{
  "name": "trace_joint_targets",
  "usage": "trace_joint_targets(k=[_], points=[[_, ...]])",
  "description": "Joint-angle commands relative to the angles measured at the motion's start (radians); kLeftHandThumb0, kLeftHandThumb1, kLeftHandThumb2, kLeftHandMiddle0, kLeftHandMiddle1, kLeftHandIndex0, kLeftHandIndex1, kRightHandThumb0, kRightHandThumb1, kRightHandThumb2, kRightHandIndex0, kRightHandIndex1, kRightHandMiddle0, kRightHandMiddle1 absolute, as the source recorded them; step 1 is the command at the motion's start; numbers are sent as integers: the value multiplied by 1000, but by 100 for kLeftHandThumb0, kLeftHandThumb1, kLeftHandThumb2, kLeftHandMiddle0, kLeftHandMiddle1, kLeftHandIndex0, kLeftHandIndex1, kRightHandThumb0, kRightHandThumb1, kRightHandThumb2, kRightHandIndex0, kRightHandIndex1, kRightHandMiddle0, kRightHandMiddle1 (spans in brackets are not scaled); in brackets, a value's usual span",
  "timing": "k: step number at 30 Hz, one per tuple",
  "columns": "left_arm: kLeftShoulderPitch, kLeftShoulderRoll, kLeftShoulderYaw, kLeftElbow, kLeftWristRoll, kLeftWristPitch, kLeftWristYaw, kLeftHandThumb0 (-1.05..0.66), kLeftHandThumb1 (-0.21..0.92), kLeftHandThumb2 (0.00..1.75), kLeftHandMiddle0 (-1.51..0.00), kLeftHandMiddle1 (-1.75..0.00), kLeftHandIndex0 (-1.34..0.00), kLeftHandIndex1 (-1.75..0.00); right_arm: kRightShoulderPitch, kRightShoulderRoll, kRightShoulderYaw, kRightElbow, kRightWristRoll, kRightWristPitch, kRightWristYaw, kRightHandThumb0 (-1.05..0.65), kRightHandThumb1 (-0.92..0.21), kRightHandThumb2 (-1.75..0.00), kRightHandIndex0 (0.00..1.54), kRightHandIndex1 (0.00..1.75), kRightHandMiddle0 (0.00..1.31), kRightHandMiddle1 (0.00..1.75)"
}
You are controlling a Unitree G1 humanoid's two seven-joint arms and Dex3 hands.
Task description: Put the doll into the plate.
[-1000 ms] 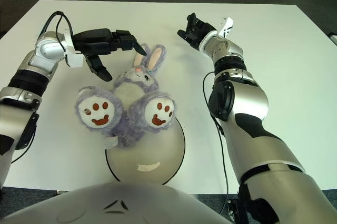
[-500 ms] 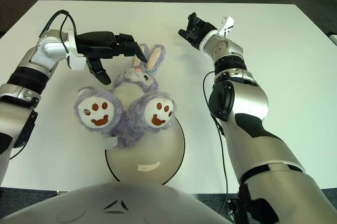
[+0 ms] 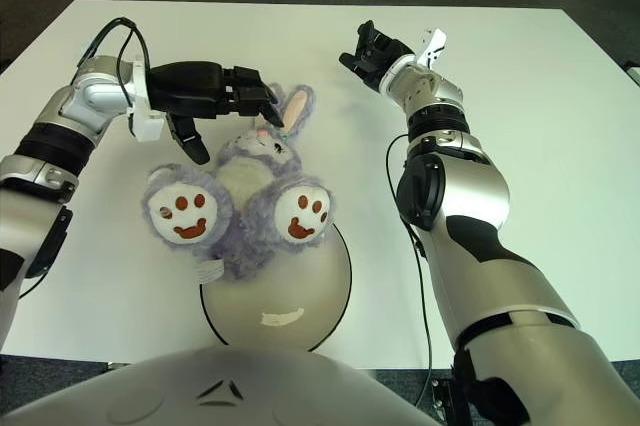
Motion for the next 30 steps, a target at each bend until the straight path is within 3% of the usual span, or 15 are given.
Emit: trace_joint_targets(k=[1, 7, 18, 30], points=[[-28, 7, -15, 16, 32, -17, 18, -10, 25, 124, -14, -54, 0, -82, -5, 1, -1, -10, 3, 6, -1, 5, -8, -144, 18, 147, 17, 151], [-22, 0, -18, 35, 74, -42, 56, 2, 27, 132, -11, -50, 0, -78, -6, 1, -2, -8, 2, 3, -10, 5, -8, -144, 15, 140, 11, 148], [-38, 7, -55, 56, 93, -55, 55, 5, 38, 133, -6, -42, 0, -71, -9, 0, -20, 0, 17, 12, -11, 4, -6, -144, 8, 130, 5, 144], [-46, 23, -130, -5, 52, 4, -35, 5, 40, 131, -2, -35, 0, -62, -9, -6, -12, 1, 6, 14, -2, 6, -6, -145, 8, 126, 6, 145]])
